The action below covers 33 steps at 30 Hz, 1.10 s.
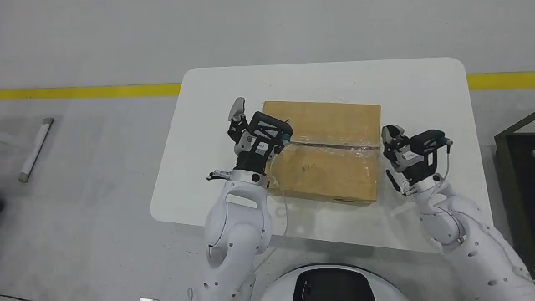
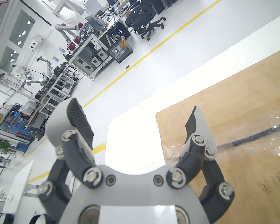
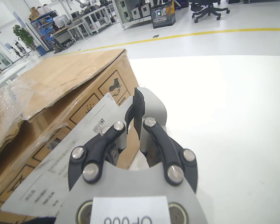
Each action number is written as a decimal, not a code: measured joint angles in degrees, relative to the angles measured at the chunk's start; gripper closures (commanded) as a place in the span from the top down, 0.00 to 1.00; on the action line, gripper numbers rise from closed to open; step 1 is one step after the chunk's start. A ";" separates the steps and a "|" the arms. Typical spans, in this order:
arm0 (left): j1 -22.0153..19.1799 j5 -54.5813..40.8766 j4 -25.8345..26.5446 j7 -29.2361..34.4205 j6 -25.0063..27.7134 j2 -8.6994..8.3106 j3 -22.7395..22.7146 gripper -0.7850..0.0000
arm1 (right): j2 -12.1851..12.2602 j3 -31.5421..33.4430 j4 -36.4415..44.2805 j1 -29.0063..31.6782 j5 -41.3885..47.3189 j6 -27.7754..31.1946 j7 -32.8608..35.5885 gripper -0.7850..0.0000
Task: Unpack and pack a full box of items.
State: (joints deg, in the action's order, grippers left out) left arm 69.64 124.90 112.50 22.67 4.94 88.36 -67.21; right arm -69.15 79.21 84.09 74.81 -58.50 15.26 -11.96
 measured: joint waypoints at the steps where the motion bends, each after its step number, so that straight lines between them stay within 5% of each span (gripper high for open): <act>1: 0.09 -0.11 0.05 -0.30 0.21 -0.01 0.15 1.00 | -0.16 -0.89 -0.62 -0.70 -0.12 0.15 -0.11 0.00; 11: -4.37 -8.19 -3.05 -1.27 12.05 0.79 8.67 1.00 | -0.40 -1.91 -2.99 -1.83 -0.83 2.54 -0.59 0.00; 23: -4.46 -8.40 -3.57 -1.68 12.88 0.78 9.18 1.00 | 0.94 7.49 3.21 6.01 0.66 2.94 -1.35 0.00; 28: -6.83 -10.77 -8.62 0.18 17.69 1.28 12.82 1.00 | 1.01 7.92 4.30 7.08 -1.06 2.54 -1.70 0.00; 33: -10.99 -11.36 -14.96 3.80 15.92 2.73 18.15 1.00 | 0.93 7.90 4.57 7.46 -1.19 2.63 -2.49 0.00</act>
State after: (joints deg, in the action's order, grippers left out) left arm 58.64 113.54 97.54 26.47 20.86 91.08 -49.07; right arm -68.22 87.10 88.66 82.27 -59.69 17.89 -14.45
